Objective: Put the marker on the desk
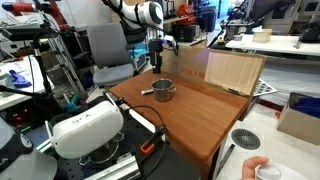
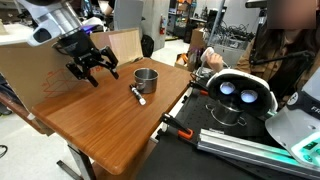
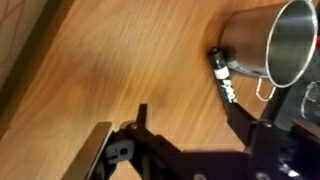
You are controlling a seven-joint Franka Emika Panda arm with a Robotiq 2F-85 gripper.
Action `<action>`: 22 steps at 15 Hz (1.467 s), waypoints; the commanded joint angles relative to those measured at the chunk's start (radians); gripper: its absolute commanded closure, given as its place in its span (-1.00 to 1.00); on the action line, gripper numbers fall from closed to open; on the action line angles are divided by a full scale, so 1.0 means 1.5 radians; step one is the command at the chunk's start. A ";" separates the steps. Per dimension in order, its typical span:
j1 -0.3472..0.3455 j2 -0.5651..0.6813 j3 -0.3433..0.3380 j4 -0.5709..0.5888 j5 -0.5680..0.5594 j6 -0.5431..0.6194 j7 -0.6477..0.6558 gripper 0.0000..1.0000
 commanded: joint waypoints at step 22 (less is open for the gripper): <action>-0.033 -0.285 0.021 -0.309 0.002 0.186 0.006 -1.00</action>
